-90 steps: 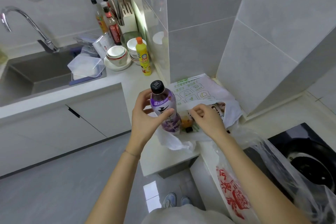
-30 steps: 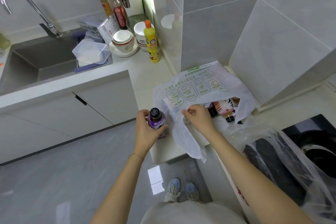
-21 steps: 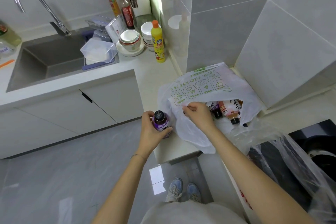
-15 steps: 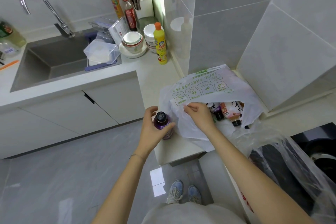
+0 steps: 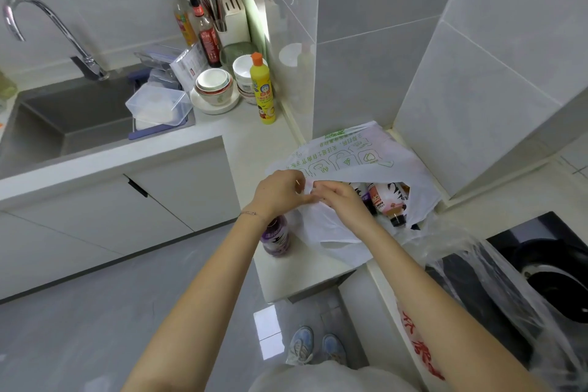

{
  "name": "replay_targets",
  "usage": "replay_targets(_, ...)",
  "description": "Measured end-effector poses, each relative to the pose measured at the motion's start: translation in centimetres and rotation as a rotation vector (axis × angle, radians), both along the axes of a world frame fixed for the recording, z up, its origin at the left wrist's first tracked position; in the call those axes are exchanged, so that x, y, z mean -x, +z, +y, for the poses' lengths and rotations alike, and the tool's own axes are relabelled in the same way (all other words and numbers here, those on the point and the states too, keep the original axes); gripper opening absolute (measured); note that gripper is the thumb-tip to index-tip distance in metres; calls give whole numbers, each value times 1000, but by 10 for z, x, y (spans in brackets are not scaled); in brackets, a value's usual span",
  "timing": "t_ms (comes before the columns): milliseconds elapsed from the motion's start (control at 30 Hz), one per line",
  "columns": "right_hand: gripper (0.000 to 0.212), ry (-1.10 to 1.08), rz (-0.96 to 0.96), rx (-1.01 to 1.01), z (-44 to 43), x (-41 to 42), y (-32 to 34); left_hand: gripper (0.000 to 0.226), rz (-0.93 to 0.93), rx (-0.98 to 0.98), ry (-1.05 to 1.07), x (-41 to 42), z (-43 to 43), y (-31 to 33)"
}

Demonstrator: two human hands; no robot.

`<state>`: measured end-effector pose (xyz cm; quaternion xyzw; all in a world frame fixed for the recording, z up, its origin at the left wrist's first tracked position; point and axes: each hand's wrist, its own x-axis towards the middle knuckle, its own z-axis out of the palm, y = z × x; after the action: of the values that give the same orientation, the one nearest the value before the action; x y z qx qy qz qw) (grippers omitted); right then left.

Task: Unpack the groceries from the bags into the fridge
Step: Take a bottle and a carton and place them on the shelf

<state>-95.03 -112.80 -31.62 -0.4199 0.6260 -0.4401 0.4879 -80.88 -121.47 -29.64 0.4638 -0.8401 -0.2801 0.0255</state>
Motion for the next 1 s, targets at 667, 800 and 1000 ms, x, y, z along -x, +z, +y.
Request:
replay_targets(667, 31, -66, 155, -90, 27, -35, -50, 44, 215, -99, -320, -1, -33, -19)
replay_targets(800, 39, 22, 145, -131, 29, -41, -55, 47, 72, -58, -318, -1, -42, -25)
replay_targets(1000, 42, 115, 213, -167, 34, -43, -64, 40, -18, -143, -312, 0, -57, -34)
